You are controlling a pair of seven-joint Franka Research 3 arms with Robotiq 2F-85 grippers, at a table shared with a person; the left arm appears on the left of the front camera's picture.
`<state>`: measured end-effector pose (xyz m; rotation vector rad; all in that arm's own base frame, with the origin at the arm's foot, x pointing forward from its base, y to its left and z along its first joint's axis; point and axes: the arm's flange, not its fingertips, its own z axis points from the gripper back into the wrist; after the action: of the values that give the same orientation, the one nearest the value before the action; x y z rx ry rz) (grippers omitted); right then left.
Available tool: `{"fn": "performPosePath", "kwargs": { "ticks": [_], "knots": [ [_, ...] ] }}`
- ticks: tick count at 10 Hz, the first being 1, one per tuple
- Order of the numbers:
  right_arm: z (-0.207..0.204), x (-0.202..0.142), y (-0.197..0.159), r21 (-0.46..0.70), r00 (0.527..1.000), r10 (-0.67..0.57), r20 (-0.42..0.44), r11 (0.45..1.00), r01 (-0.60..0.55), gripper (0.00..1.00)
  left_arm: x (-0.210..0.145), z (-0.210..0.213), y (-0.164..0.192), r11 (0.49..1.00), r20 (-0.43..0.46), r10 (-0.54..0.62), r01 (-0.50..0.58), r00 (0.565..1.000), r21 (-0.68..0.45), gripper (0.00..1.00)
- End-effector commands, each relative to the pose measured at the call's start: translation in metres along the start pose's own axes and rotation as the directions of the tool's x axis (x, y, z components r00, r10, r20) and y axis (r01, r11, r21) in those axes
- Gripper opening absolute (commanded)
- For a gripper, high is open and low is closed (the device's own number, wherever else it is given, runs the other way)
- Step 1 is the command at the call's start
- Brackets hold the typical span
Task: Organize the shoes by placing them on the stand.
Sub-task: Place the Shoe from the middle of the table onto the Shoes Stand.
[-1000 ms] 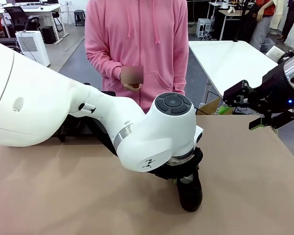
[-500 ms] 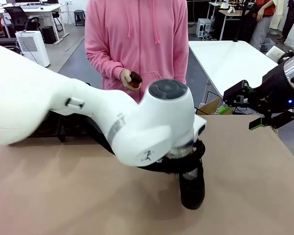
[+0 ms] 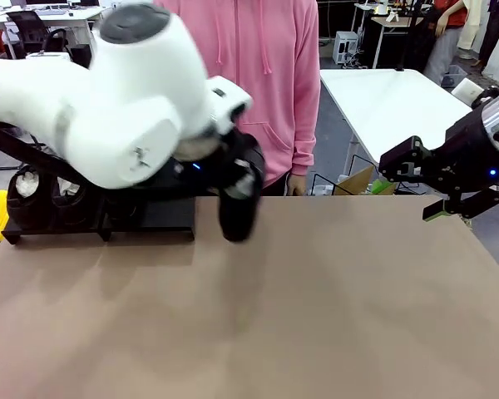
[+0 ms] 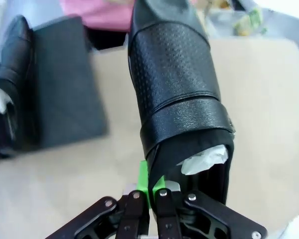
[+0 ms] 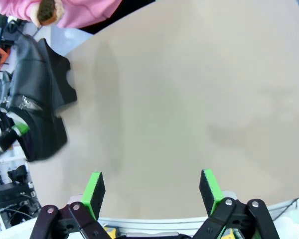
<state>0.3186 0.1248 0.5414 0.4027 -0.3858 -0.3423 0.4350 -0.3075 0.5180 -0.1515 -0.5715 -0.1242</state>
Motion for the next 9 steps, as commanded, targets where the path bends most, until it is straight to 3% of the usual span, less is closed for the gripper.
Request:
{"fn": "performPosePath", "kwargs": {
  "ticks": [1,5,9],
  "knots": [
    [0.0,0.003,-0.002,0.006,1.0,0.021,-0.004,1.0,-0.021,1.0,0.02,-0.029,0.021,0.997,0.107,-0.035,0.027,0.994,0.072,0.0],
    [0.0,0.003,-0.002,0.006,1.0,0.021,-0.004,1.0,-0.021,1.0,0.061,-0.057,0.074,0.99,0.135,0.012,-0.031,0.991,0.137,0.0],
    [0.0,0.003,-0.002,0.006,1.0,0.021,-0.004,1.0,-0.021,1.0,0.067,-0.078,0.108,0.983,0.132,0.055,-0.077,0.99,0.169,0.0]
  ]
}}
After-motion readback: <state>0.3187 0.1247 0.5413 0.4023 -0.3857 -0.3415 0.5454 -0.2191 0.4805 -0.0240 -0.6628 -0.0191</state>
